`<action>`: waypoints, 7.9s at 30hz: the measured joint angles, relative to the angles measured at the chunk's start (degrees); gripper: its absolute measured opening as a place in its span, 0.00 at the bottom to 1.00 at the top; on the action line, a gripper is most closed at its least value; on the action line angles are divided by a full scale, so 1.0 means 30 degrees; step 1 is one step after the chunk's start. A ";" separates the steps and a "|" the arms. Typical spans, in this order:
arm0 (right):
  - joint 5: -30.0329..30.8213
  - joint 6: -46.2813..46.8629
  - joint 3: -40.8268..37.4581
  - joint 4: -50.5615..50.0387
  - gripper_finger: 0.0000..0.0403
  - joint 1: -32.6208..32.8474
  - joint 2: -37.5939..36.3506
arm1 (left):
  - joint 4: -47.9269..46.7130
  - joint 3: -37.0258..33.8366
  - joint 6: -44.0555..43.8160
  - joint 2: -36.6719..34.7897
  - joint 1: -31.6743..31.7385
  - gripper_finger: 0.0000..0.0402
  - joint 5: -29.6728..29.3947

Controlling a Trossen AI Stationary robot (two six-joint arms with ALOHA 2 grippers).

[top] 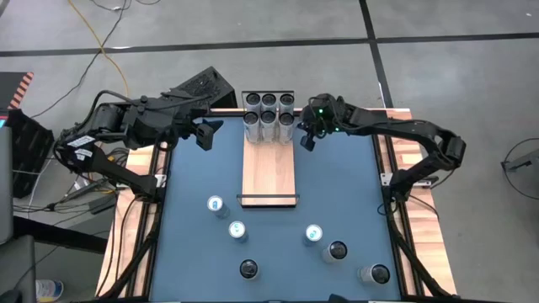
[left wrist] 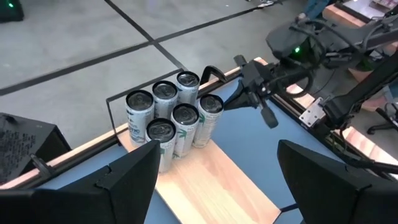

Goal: Place canned beverage on shelf
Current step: Put the center white-yellow soda can on the shelf

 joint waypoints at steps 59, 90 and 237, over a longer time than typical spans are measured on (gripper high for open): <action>-0.2011 -0.2970 1.5107 -1.4872 0.00 0.5988 -1.1679 | -0.7107 0.7737 0.1995 -0.0484 0.1545 0.77 -0.2383; -0.2025 -0.3525 1.5107 -1.7227 0.00 0.5988 -1.1650 | -0.2841 0.7737 0.1165 0.0007 0.1546 0.77 0.0005; 0.7614 0.6838 1.1991 -1.3959 0.42 2.1510 -0.8524 | 0.1153 -0.8721 -0.4746 -1.1380 -1.1854 0.77 -0.7062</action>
